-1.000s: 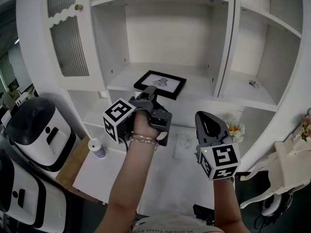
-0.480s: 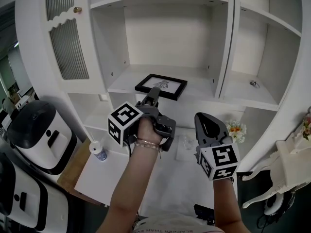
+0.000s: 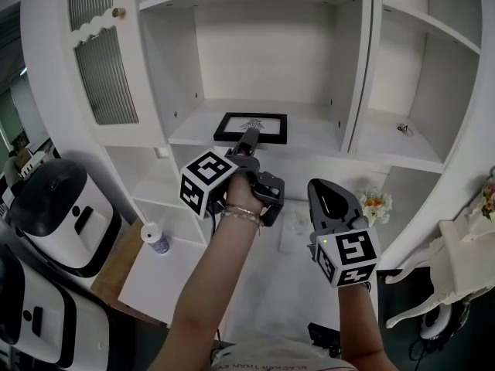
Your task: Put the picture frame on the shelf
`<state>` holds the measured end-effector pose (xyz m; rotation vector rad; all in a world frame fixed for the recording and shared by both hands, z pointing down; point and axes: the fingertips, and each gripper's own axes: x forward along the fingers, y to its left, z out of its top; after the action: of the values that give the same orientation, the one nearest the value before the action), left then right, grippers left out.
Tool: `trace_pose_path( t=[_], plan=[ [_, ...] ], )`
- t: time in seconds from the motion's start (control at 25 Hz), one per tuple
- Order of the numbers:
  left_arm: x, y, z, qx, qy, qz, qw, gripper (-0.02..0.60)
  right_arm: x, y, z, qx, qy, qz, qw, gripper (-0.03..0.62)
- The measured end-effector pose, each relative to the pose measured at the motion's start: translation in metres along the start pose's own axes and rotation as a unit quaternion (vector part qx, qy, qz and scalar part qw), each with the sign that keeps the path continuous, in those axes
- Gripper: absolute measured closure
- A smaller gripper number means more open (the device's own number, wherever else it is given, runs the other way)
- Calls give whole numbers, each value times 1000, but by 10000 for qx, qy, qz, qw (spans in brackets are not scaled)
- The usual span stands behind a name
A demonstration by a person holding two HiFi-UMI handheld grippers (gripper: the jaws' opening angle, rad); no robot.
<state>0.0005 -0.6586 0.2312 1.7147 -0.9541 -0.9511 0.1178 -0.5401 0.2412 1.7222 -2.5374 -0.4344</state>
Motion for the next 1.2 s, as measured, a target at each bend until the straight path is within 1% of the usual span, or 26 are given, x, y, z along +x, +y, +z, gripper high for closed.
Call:
trace_pose_path(
  t=[0.16, 0.36, 0.56, 0.64, 0.76, 0.92, 1.0, 1.08, 1.12, 1.2],
  plan=[
    [9, 4, 2, 138, 55, 27, 9999, 282, -1, 0, -3, 52, 11, -16, 10000, 585],
    [12, 4, 7, 376, 73, 91, 9992, 282, -2, 2, -5, 86, 9, -18, 10000, 585],
    [-2, 4, 8, 540, 50, -22, 9985, 282, -2, -1, -3, 105, -43, -105, 9999, 585],
    [-12, 7, 12, 701, -22, -83, 9975, 282, -3, 0, -2, 105, -64, -107, 9999, 585],
    [-26, 14, 24, 1104, -229, -130, 9935, 282, -3, 1, -2, 104, -72, -110, 9999, 585],
    [-38, 24, 31, 1461, -285, -244, 9886, 284, -5, 1, -3, 118, -60, -137, 9998, 585],
    [-44, 29, 33, 1753, -324, -269, 9836, 284, -6, 2, -4, 130, -56, -157, 9998, 585],
    [-52, 31, 34, 2159, -386, -325, 9751, 285, -6, 4, -5, 107, -38, -165, 9998, 583],
    [-57, 31, 34, 2395, -407, -360, 9694, 288, -7, 5, -6, 81, -23, -169, 9998, 583],
    [-65, 34, 31, 2913, -427, -374, 9550, 314, -8, 7, -8, 41, 0, -182, 9998, 583]
  ],
)
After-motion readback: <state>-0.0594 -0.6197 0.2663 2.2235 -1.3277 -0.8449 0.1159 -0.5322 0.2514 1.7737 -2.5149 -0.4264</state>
